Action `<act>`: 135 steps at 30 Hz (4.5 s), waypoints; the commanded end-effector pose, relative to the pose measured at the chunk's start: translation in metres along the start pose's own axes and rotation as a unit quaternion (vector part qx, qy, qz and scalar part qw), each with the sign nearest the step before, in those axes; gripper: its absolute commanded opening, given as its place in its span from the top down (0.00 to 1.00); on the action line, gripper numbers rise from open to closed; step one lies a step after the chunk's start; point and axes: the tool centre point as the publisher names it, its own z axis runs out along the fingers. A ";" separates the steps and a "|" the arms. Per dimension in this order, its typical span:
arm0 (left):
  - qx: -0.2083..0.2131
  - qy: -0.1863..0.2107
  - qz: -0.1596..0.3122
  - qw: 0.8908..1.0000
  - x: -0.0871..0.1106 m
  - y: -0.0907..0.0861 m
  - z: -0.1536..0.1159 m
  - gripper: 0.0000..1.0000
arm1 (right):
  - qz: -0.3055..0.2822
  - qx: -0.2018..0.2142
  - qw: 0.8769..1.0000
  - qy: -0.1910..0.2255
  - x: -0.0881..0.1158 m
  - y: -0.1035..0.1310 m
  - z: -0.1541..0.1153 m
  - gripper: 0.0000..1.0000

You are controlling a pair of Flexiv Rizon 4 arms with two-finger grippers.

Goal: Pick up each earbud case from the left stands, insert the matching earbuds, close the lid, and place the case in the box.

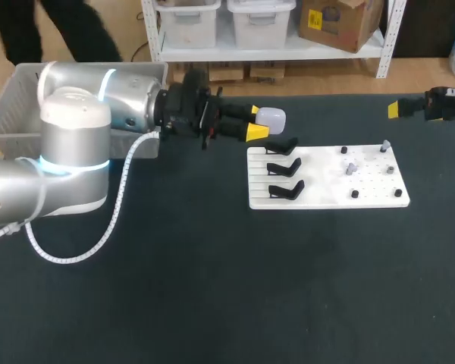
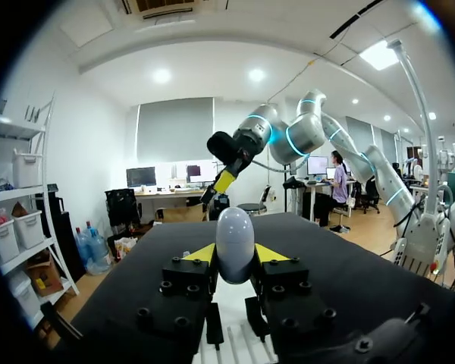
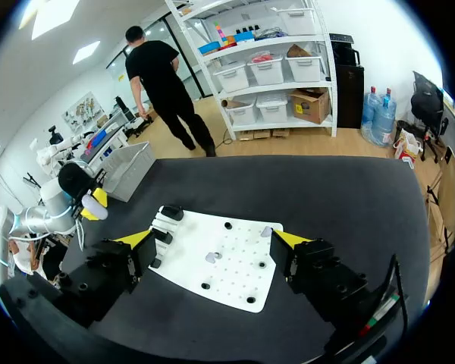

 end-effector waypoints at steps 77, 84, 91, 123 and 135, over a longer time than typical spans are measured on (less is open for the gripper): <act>-0.027 -0.021 -0.005 0.999 -0.015 -0.028 0.000 1.00 | -0.119 -0.134 0.975 0.128 0.031 0.199 0.051 0.00; -0.027 -0.021 -0.005 0.999 -0.015 -0.028 0.000 1.00 | -0.108 -0.123 0.978 0.126 0.028 0.193 0.061 0.00; -0.027 -0.021 -0.005 0.999 -0.015 -0.028 0.000 1.00 | -0.104 -0.120 0.979 0.128 0.027 0.190 0.068 0.00; -0.027 -0.021 -0.005 0.999 -0.015 -0.028 0.000 1.00 | -0.171 0.034 0.983 0.058 -0.009 0.176 0.024 0.00; -0.027 -0.021 -0.005 0.999 -0.015 -0.028 0.000 1.00 | -0.194 0.186 0.953 0.143 0.009 0.131 0.004 0.00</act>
